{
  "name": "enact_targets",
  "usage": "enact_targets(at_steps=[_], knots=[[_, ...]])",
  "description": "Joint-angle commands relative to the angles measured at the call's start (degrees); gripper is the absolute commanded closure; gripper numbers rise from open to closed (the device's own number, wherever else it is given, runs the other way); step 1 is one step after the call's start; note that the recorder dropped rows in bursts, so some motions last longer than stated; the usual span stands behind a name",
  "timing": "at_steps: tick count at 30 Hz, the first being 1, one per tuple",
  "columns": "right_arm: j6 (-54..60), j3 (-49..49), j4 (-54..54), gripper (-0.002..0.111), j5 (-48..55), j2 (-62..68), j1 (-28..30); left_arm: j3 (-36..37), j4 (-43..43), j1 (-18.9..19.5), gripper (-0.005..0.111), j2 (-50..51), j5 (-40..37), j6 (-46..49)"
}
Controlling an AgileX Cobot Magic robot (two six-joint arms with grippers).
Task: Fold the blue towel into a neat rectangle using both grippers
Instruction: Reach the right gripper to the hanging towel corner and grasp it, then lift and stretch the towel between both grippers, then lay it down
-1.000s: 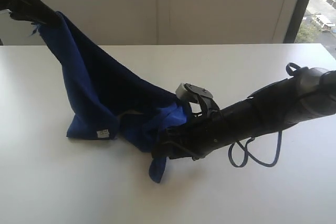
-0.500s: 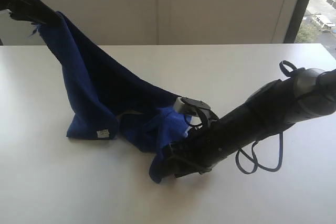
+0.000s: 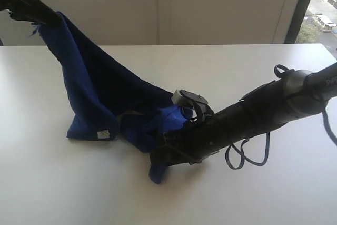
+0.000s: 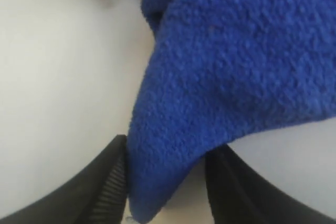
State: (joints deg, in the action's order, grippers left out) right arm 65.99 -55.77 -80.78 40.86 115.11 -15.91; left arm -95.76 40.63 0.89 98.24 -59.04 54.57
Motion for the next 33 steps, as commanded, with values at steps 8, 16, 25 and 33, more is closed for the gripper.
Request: enact_targets(at_steps=[8,16,25,33], knots=[[0.66,-0.36,1.82,0.1,0.26,-1.15,0.43,-0.34,0.1,0.16,0.107,-0.83,-0.87,-0.14],[-22.8,-5.11,39.32,0.108,-0.26,-11.66,7.51,-0.34,-4.87,0.16,0.107,-2.34,-0.17,-0.14],[-52.86,-13.22,87.31,0.108,4.1,-25.54,11.25,-0.34,-6.47,0.16,0.107,-6.97,2.78,0.78],[-55.75,-15.02,95.57,0.108,9.09,-34.13,11.25,-0.34,-10.0,0.16,0.107,-12.73,-0.85,-0.5]])
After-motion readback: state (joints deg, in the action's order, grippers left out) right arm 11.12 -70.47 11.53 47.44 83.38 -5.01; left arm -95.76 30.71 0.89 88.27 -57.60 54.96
